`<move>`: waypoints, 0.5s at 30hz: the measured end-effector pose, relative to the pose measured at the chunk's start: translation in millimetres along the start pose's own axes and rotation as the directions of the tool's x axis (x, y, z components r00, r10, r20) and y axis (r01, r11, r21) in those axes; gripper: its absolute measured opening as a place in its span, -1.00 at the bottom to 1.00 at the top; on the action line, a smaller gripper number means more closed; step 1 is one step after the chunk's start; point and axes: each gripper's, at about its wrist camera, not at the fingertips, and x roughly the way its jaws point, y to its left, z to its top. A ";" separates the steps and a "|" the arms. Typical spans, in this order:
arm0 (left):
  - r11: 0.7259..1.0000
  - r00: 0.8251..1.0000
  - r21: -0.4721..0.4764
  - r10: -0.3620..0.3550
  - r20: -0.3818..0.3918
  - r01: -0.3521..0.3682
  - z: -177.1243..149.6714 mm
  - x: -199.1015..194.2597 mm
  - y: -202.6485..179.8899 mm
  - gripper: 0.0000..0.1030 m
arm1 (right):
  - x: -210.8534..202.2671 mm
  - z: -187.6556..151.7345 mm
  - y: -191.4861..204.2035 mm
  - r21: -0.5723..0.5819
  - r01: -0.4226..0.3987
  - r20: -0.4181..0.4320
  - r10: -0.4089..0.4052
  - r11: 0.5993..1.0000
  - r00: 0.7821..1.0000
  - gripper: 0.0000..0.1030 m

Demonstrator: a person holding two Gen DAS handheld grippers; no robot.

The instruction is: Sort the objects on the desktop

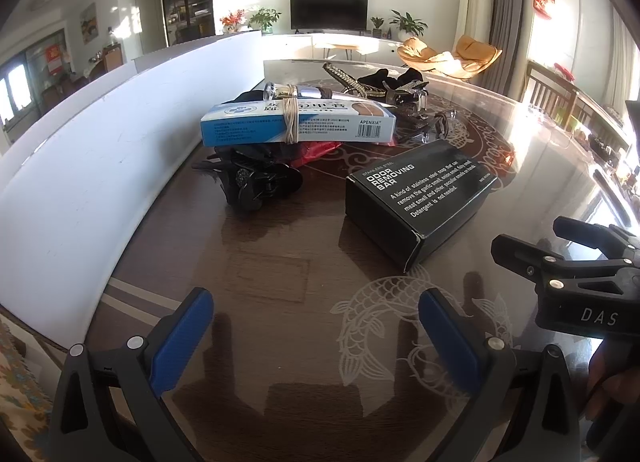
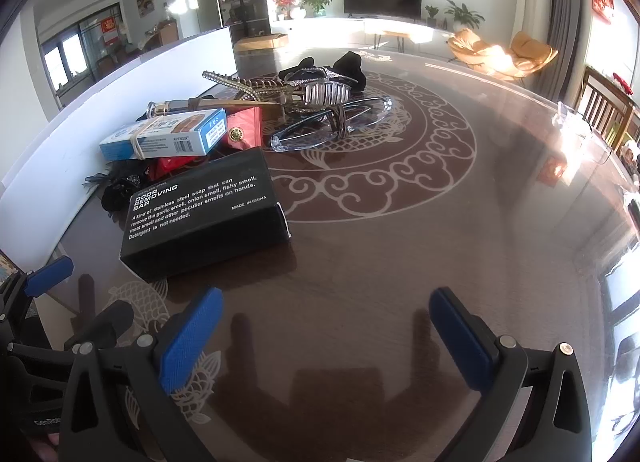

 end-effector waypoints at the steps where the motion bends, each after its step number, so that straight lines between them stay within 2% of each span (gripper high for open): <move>1: 1.000 1.000 -0.001 -0.001 0.000 0.001 0.1 0.1 0.0 1.00 | -0.2 -0.1 -0.1 0.000 0.000 -0.001 0.000 1.000 1.000 1.00; 15: 1.000 1.000 0.001 -0.004 0.001 0.004 0.4 -0.7 -0.2 1.00 | 0.2 0.2 -0.1 0.001 -0.001 -0.001 0.001 1.000 1.000 1.00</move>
